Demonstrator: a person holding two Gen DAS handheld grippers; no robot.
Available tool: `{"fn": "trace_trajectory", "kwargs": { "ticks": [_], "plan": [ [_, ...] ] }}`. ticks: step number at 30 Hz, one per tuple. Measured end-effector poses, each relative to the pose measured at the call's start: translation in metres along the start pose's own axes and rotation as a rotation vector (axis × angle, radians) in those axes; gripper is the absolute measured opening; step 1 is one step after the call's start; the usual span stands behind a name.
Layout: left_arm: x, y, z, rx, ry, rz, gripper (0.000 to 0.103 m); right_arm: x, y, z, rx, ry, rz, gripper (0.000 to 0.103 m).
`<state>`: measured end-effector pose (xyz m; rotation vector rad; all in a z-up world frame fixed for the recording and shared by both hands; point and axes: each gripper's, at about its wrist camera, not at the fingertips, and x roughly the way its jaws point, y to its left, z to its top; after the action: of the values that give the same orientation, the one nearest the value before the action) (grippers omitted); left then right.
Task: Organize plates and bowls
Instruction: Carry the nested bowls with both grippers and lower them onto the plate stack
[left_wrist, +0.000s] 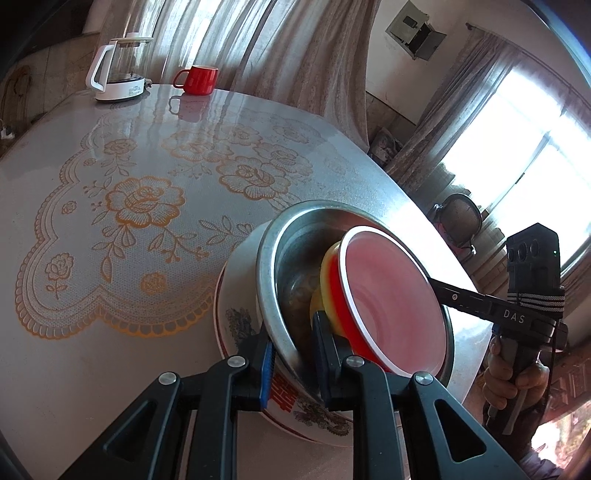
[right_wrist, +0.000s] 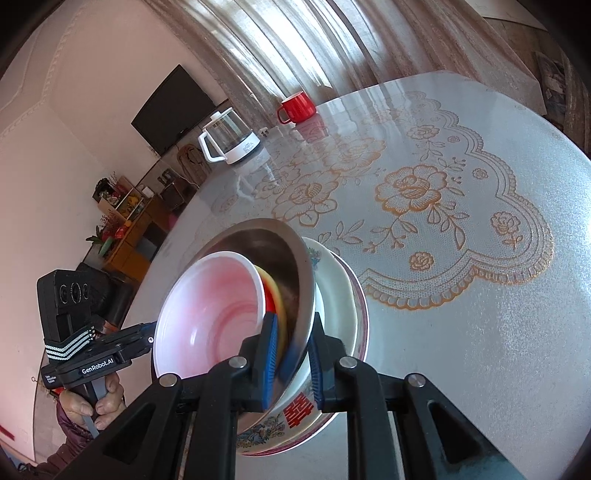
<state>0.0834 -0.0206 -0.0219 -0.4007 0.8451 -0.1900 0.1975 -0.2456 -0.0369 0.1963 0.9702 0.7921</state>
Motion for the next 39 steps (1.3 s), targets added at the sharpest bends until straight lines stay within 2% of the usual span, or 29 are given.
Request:
{"fn": "trace_trajectory", "kwargs": {
  "ticks": [19,39],
  "plan": [
    [-0.003,-0.008,-0.006,0.053,-0.07,0.052,0.024,-0.004,0.004,-0.006,-0.038,-0.039,-0.034,0.016],
    [-0.01,-0.017,-0.016,0.12,-0.127,0.112,0.029,-0.009,0.007,-0.015,-0.016,-0.05,-0.031,0.017]
  ]
}}
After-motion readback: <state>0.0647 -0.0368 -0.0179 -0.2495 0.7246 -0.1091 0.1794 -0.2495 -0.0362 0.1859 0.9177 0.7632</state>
